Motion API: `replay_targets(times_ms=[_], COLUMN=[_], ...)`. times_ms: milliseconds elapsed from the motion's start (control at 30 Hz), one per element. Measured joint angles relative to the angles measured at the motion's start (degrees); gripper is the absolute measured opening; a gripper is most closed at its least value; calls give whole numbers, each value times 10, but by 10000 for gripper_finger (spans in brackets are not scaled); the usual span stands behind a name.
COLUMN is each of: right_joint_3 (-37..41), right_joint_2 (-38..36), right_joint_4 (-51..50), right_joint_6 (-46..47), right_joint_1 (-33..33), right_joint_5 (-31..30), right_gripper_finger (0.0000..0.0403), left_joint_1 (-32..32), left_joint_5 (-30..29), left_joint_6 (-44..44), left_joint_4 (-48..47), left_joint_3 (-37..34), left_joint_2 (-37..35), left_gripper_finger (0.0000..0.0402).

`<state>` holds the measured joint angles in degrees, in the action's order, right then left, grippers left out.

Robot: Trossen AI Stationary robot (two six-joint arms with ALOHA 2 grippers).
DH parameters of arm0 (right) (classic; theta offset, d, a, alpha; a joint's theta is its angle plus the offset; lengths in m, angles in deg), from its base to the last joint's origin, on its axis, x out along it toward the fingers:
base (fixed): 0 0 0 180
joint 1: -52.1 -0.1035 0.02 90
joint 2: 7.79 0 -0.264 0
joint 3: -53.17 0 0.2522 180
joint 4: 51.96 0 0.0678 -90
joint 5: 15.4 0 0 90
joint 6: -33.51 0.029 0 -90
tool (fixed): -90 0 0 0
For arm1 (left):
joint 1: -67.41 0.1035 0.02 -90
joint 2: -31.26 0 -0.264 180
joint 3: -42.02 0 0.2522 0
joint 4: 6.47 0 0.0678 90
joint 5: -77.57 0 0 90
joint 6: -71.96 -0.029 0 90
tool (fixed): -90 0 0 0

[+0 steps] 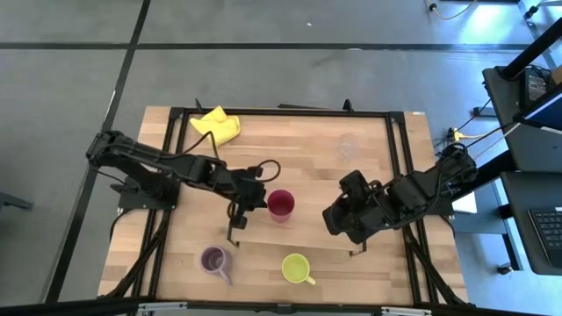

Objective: Stack small to large cups/mugs on shelf

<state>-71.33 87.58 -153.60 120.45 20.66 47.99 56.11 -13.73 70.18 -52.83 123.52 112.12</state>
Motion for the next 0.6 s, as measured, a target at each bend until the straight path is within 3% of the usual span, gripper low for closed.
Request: replay_targets(times_ms=[233, 600], right_joint_3=[43, 107], right_joint_2=[0, 0], right_joint_4=[33, 106], right_joint_6=[0, -4], right_joint_1=[7, 12], right_joint_5=[24, 43], right_gripper_finger=[95, 95], left_joint_1=[2, -1], left_joint_5=[5, 39], left_joint_6=[1, 30], left_joint_4=[-10, 26], left_joint_3=[51, 57], left_joint_2=[28, 68], left_gripper_finger=[8, 4])
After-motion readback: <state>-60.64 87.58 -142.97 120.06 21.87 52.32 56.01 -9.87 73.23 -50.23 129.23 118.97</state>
